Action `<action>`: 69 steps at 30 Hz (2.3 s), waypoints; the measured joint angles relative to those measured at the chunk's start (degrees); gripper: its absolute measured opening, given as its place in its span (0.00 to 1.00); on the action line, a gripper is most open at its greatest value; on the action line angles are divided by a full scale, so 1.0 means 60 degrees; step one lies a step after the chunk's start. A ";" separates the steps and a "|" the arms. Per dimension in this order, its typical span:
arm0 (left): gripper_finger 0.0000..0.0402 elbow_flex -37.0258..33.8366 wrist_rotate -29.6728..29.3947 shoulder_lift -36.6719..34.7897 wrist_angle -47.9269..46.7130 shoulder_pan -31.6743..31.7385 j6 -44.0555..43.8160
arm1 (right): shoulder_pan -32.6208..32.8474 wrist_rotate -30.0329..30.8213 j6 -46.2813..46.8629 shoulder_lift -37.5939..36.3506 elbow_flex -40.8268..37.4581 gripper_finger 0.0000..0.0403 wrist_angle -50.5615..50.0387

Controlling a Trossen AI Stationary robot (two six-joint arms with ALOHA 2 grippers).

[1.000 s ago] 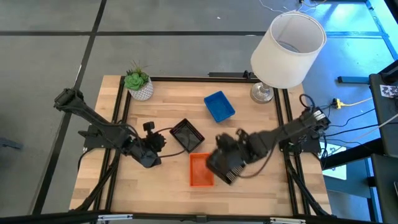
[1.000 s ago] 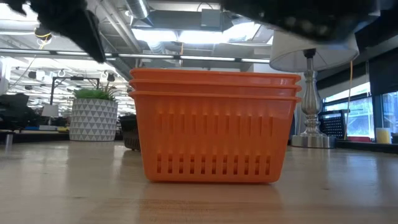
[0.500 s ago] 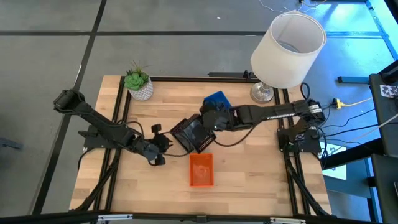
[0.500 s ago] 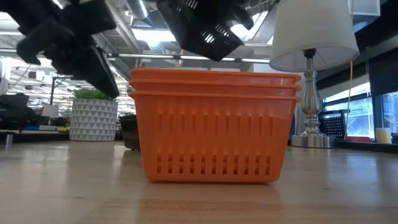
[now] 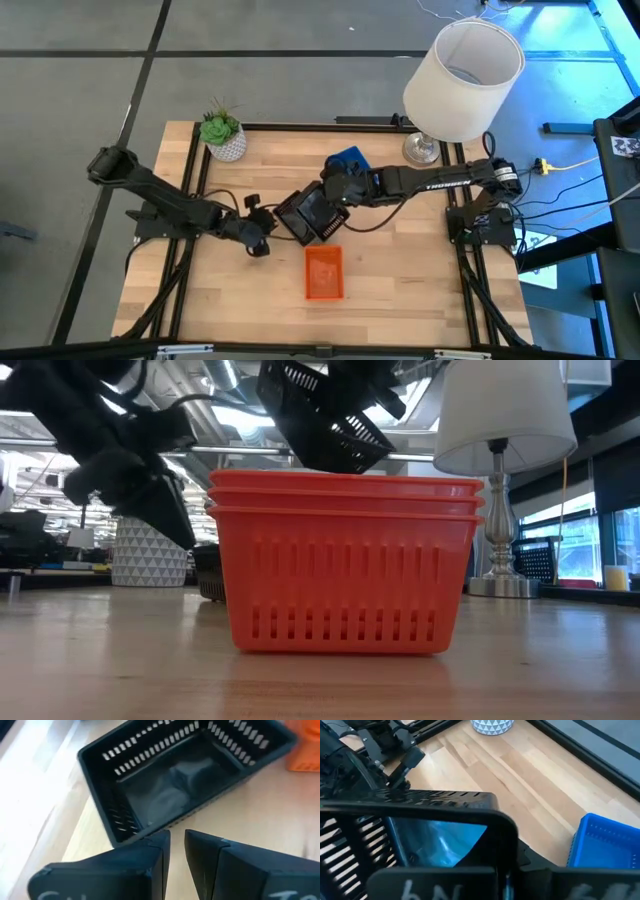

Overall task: Stack baskets by color
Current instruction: Stack the right black bin on the black bin

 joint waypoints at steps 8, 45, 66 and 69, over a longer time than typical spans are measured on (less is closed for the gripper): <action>0.13 -0.0006 -0.0016 0.1170 0.1313 0.0720 0.0580 | 0.0003 0.0124 -0.0096 0.0000 0.0000 0.00 -0.0038; 0.13 -0.0006 -0.1140 -0.4058 -0.0745 -0.1833 0.2004 | -0.1648 -0.3048 0.3772 0.1147 0.0002 0.00 -0.0671; 0.13 -0.0006 -0.1387 -0.4169 -0.0881 -0.2121 0.1965 | -0.1986 -0.3950 0.3537 0.2320 0.0000 0.08 -0.0232; 0.13 -0.0006 -0.1384 -0.4169 -0.0884 -0.2121 0.1945 | -0.1997 -0.3930 0.3616 0.2320 0.0000 0.14 -0.0192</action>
